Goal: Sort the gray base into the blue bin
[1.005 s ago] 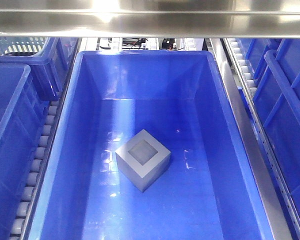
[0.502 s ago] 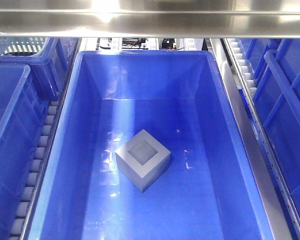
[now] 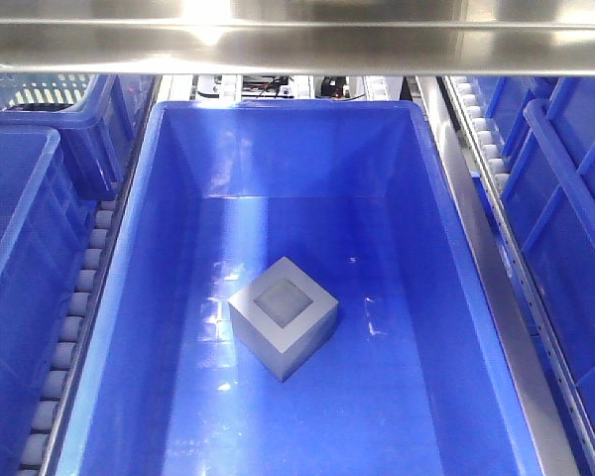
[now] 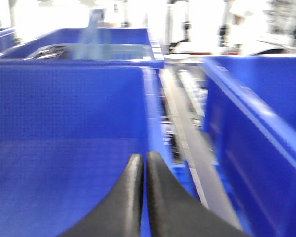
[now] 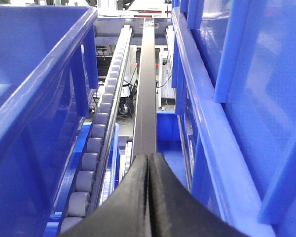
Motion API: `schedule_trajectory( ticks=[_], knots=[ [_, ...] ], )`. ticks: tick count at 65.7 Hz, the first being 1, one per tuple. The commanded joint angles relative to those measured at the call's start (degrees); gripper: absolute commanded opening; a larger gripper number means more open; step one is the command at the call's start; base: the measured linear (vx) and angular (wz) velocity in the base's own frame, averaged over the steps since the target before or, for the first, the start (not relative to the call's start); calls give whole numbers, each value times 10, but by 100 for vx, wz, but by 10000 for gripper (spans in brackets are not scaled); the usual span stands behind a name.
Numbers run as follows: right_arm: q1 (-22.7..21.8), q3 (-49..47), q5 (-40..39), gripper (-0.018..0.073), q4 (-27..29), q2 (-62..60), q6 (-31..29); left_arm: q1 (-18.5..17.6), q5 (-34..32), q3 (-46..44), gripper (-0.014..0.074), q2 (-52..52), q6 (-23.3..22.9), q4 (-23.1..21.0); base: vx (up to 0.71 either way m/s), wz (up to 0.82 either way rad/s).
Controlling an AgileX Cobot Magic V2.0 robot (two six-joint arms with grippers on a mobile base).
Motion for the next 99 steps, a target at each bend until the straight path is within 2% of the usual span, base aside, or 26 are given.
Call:
schedule_trajectory(
  ticks=[1, 99],
  knots=[
    [-3, 8, -43, -9, -4, -6, -3, -19, -46, 17, -6, -10, -6, 10, 0, 0],
    [-3, 8, -43, -9, -4, -6, -3, -17, -46, 17, -6, -10, -11, 8, 0, 0]
  ],
)
